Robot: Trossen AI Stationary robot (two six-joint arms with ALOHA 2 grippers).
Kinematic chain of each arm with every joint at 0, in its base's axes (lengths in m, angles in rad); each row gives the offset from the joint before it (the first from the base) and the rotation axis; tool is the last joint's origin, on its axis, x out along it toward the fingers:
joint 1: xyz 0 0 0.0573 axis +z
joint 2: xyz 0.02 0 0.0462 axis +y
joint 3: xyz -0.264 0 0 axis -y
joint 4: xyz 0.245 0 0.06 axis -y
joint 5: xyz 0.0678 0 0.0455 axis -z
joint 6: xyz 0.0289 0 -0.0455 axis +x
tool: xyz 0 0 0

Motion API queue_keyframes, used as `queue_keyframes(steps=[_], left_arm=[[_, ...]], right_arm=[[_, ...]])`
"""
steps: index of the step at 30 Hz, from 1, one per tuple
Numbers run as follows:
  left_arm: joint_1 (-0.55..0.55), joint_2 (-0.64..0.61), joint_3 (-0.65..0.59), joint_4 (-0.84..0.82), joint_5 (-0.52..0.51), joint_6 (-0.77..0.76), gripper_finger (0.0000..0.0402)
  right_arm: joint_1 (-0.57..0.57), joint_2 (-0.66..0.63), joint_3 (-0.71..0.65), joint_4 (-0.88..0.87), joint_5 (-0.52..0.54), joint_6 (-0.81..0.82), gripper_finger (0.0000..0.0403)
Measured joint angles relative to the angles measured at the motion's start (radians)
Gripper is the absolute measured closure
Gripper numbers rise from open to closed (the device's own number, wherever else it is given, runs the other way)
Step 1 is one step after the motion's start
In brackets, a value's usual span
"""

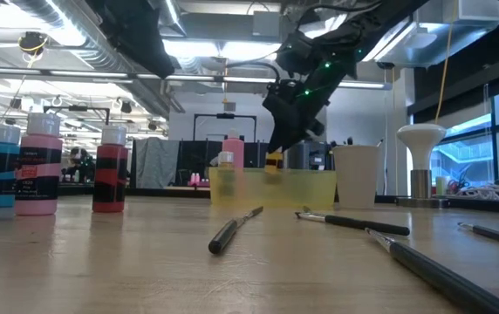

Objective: Pick & Place Paint Supplies
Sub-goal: Put the small yellow paint bottle into the yellow bin

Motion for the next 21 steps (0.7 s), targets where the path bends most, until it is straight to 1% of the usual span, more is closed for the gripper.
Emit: queue_keyframes(steps=[6,11,19,21], left_arm=[[-0.004,0.0,0.0,0.0,0.0,-0.001,0.0183],[-0.004,0.0,0.0,0.0,0.001,-0.011,0.0184],[-0.004,0.0,0.0,-0.017,0.004,-0.033,0.0183],[-0.004,0.0,0.0,-0.018,0.004,-0.033,0.0184]], right_arm=[[0.008,0.0,0.0,0.011,-0.009,-0.006,0.0286],[-0.008,0.0,0.0,0.007,-0.08,-0.006,0.0286],[-0.04,0.0,0.0,-0.069,-0.082,-0.006,0.0286],[-0.042,0.0,0.0,-0.067,-0.104,-0.006,0.0286]])
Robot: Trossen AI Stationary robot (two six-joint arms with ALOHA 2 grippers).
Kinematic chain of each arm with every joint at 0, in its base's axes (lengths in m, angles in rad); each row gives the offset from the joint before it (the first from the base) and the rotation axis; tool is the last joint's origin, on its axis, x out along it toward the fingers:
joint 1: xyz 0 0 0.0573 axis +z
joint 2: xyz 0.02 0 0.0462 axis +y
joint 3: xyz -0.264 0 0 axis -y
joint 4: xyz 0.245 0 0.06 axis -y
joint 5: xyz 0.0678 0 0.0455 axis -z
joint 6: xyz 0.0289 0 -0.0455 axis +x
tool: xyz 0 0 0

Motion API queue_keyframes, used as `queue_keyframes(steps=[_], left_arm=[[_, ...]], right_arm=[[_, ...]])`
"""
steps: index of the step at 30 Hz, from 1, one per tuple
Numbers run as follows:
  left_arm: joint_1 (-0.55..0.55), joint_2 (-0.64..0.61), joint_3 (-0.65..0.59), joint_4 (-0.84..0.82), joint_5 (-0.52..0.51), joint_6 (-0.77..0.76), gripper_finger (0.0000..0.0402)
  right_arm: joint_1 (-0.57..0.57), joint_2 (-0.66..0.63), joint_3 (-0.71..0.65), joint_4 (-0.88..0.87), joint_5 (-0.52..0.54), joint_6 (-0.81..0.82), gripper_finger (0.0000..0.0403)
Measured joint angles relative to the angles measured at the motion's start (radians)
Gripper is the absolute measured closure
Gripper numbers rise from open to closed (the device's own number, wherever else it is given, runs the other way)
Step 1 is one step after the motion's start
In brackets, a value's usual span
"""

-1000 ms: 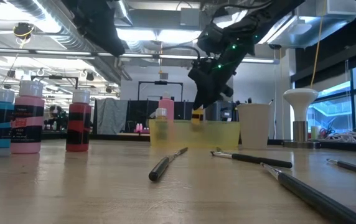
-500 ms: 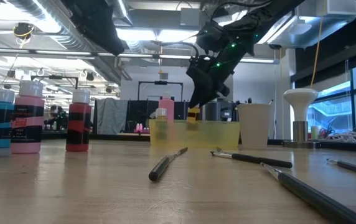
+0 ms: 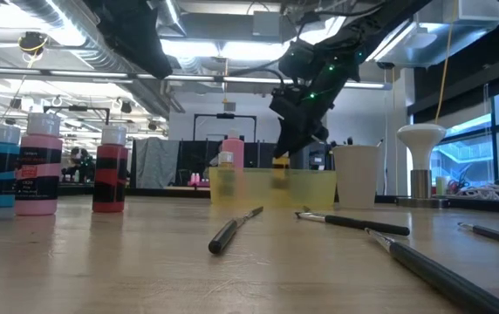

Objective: Pick & Place Paint Supplies
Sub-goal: Put the small yellow paint bottle into the yellow bin

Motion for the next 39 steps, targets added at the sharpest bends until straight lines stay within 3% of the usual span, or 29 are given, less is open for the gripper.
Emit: queue_keyframes(steps=[4,18,23,39], left_arm=[[0.0,0.0,0.0,0.0,0.0,-0.002,0.0185],[0.0,0.0,0.0,0.0,-0.001,-0.002,0.0183],[0.0,0.0,0.0,0.0,-0.001,-0.002,0.0185],[0.0,0.0,0.0,0.0,-0.001,-0.004,0.0184]], right_arm=[[-0.005,0.0,0.006,-0.004,-0.038,0.001,0.0286],[-0.029,-0.001,0.007,-0.014,-0.037,0.0,0.0286],[-0.011,-0.001,0.007,-0.003,0.03,-0.004,0.0286],[-0.007,0.051,0.009,0.027,-0.011,0.0,0.0286]])
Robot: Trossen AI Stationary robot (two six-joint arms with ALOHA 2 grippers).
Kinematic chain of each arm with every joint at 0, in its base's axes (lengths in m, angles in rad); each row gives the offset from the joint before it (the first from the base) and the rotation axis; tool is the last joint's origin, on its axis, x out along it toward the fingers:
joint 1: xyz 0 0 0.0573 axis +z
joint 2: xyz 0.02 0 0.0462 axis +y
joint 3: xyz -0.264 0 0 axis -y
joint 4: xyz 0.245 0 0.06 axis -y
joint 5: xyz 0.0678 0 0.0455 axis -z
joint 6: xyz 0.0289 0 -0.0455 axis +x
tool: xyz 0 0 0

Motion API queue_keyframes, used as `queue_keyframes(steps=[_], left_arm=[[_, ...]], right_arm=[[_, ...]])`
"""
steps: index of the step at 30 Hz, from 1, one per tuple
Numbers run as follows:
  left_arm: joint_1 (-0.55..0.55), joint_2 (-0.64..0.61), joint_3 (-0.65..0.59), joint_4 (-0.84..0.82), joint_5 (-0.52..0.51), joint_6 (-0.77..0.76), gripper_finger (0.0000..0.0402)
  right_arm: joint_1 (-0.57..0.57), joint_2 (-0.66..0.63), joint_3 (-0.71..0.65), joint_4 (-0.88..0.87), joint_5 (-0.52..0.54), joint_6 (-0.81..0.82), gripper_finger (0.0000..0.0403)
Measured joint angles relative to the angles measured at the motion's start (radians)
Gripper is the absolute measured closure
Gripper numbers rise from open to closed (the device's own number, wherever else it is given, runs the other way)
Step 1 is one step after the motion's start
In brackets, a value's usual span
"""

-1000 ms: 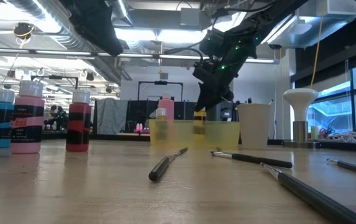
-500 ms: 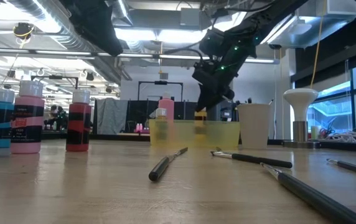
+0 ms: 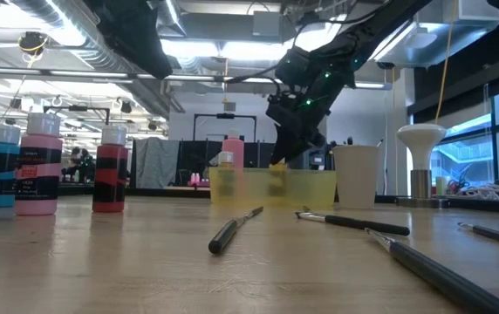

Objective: Pick & Place Paint Supplies
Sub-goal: Put the small yellow paint bottle into the yellow bin, then put the silver paint brush into the white cup

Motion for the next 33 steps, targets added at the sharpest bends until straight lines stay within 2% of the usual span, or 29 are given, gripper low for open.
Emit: queue_keyframes(steps=[11,19,33], left_arm=[[0.0,0.0,0.0,0.0,0.0,-0.006,0.0184],[0.0,0.0,0.0,0.0,0.0,0.002,0.0185],[0.0,0.0,0.0,0.0,0.0,0.002,0.0183]], right_arm=[[0.0,0.014,0.002,0.019,-0.001,0.0,0.0285],[0.0,0.023,-0.004,-0.011,-0.012,0.008,0.0197],[0.005,-0.028,-0.003,0.007,-0.019,0.0,0.0154]])
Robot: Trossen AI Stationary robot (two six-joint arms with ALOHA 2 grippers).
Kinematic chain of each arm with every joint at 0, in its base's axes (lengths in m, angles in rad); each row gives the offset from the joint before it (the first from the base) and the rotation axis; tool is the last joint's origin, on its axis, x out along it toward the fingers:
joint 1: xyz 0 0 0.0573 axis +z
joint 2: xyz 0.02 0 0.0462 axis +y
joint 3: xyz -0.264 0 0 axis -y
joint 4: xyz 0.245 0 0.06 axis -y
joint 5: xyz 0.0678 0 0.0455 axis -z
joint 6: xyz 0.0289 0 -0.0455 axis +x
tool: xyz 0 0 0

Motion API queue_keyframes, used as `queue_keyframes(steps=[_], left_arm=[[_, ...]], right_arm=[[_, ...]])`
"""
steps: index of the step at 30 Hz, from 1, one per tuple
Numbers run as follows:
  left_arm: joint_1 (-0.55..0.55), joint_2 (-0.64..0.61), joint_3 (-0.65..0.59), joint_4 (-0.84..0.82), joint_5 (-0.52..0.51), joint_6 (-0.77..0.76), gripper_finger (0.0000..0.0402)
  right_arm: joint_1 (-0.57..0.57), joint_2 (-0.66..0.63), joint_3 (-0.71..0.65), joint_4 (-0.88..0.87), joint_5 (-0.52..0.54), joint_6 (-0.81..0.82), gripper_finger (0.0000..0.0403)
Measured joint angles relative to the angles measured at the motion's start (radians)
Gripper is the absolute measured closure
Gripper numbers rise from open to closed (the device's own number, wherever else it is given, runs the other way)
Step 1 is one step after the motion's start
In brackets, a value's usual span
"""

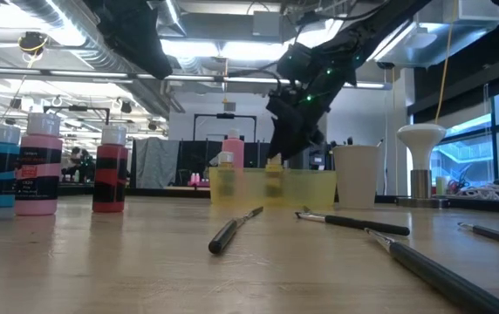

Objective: Pick & Place Paint Supplies
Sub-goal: Put the silver paint brush into the white cup

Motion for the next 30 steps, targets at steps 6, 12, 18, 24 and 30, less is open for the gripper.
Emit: queue_keyframes(steps=[6,12,18,24,30], left_arm=[[0.0,0.0,0.0,0.0,0.0,-0.005,0.0185],[0.0,0.0,0.0,0.0,0.001,-0.007,0.0183],[0.0,0.0,0.0,0.0,0.01,-0.008,0.0184],[0.0,0.0,0.0,0.0,0.022,-0.008,0.0184],[0.0,0.0,0.0,0.0,0.026,-0.025,0.0185]], right_arm=[[0.005,-0.065,0.0,-0.022,0.003,-0.001,0.0149],[0.006,-0.145,0.001,-0.101,0.003,0.0,0.0149],[0.028,-0.231,0.001,-0.286,0.002,0.0,0.0149],[0.106,-0.309,0.002,-0.39,0.0,-0.042,0.0149],[0.246,-0.342,0.002,-0.456,-0.107,-0.024,0.0149]])
